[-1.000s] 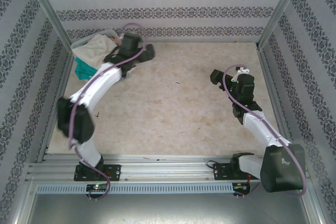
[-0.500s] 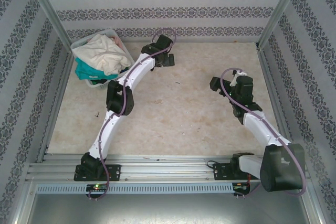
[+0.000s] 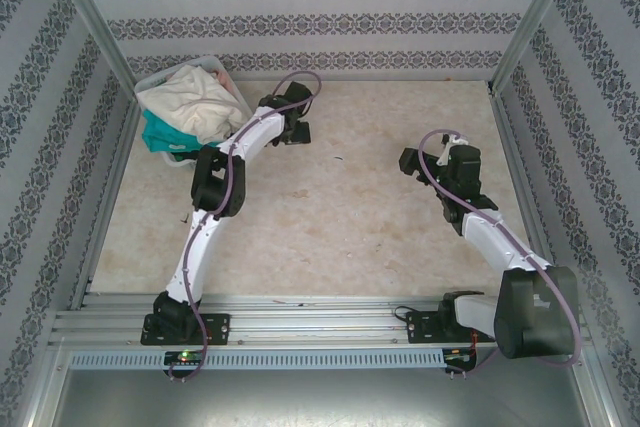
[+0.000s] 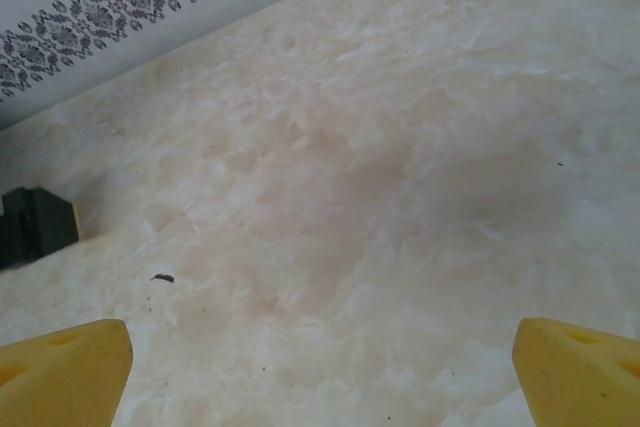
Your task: Fold and stack the t-shirts
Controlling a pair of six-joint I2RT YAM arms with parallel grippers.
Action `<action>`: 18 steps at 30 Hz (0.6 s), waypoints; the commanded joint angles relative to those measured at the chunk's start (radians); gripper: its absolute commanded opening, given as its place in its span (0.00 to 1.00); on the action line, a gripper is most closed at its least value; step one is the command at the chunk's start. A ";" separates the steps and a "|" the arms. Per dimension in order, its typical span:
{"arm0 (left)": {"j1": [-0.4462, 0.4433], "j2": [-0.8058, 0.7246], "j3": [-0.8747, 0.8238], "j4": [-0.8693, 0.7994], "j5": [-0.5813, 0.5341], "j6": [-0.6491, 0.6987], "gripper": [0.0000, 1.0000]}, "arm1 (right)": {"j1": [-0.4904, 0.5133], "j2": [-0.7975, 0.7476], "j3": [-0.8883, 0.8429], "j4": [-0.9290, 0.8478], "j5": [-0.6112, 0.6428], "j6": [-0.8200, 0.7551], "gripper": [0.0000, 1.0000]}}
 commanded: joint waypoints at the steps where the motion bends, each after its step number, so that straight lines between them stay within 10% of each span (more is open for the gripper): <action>1: 0.019 -0.131 -0.118 0.088 -0.052 -0.005 1.00 | -0.008 0.012 -0.018 0.018 -0.021 0.001 0.98; 18: 0.202 -0.488 -0.674 0.268 -0.084 -0.033 0.98 | 0.015 0.052 -0.017 0.037 -0.058 0.022 0.98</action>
